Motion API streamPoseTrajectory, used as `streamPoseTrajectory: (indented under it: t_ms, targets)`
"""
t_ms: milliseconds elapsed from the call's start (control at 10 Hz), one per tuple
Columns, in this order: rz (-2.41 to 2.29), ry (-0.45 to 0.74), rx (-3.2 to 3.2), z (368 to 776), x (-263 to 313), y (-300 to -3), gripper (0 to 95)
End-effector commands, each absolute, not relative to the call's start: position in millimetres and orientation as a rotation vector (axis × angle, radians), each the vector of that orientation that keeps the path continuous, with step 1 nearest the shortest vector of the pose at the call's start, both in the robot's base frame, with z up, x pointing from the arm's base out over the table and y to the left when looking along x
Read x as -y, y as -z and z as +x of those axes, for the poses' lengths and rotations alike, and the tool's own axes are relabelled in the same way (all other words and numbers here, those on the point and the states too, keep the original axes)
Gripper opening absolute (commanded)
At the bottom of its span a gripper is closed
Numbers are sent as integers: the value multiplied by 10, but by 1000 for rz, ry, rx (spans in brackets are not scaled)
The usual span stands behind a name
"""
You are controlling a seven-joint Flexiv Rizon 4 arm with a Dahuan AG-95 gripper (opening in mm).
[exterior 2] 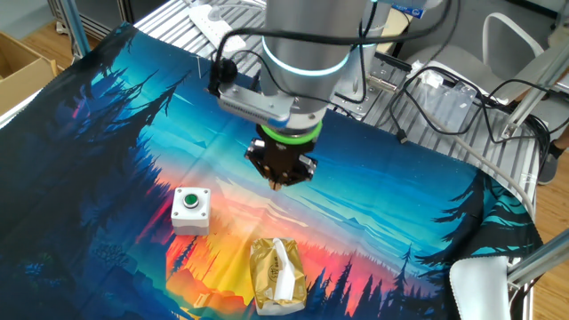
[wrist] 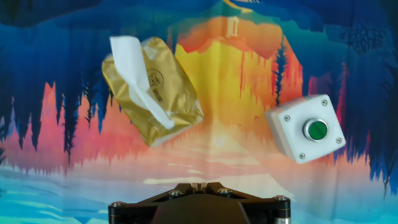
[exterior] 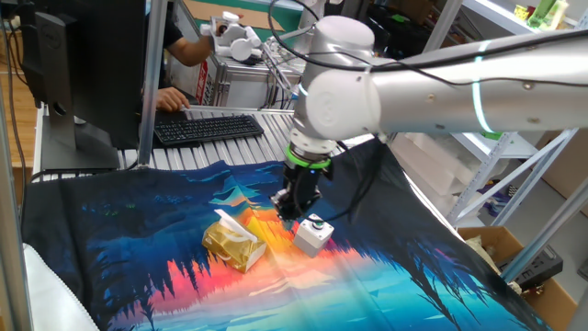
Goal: Pull out a napkin
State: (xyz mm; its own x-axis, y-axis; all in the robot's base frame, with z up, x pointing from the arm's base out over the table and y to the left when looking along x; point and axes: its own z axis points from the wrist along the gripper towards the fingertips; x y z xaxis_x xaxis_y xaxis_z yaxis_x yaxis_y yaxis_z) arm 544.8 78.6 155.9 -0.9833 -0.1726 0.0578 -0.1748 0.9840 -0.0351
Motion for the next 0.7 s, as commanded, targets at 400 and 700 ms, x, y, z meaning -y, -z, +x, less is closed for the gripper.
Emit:
streamPoseTrajectory:
  t_ms: [400,700]
  targets:
    - [255,-64,3068,5656,-921,-1489,0]
    - [256,-63,3067,5726,-948,-1452,0]
